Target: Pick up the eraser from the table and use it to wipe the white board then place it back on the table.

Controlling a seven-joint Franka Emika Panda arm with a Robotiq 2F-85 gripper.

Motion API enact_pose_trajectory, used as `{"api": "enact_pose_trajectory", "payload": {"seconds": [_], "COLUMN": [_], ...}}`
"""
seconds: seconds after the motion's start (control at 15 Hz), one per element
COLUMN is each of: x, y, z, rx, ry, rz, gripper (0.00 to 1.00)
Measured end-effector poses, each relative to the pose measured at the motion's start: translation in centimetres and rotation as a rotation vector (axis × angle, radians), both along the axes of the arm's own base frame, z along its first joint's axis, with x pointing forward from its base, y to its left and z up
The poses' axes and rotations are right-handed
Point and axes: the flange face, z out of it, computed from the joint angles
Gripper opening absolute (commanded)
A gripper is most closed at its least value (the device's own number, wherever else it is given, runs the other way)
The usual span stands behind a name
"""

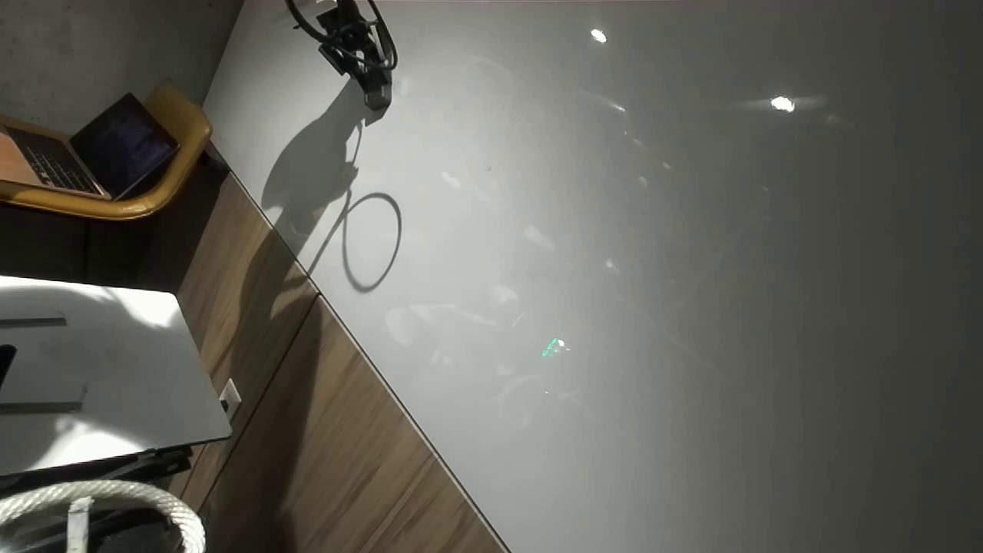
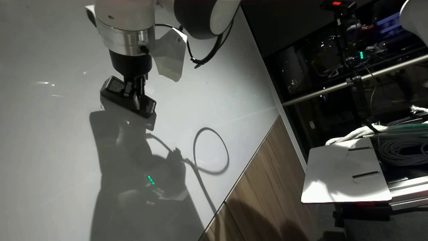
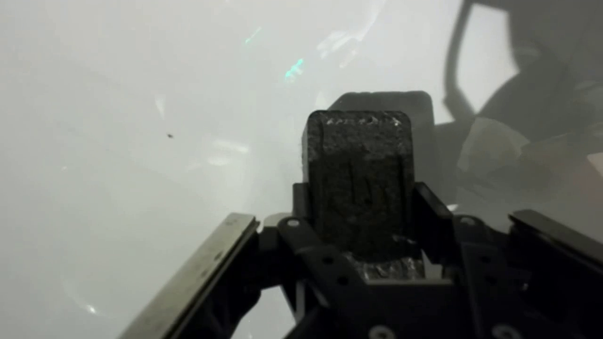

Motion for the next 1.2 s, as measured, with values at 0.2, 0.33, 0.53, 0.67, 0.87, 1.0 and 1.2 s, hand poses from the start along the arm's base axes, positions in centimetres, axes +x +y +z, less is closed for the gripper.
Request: {"api": "enact_pose_trajectory", "payload": {"seconds": [0.2, 0.33, 0.53, 0.67, 0.87, 1.0, 1.2], "x": [-0.2, -0.1, 0.2, 0.2, 0.4, 0.7, 1.3], "y": [3.3, 4.7, 5.3, 5.4, 4.5, 2.6, -2.7], "z": [-0.1, -0.6, -1.4, -1.6, -2.9, -4.6, -7.4], "rx": [-0.002, -0.007, -0.014, -0.016, -0.035, -0.064, -0.122], "ry": [0.008, 0.018, 0.03, 0.035, 0.053, 0.077, 0.123], "rz": [0.045, 0.054, 0.054, 0.055, 0.045, 0.02, -0.052], "gripper": [0.29, 0.29, 0.29, 0.29, 0.29, 0.29, 0.29]}}
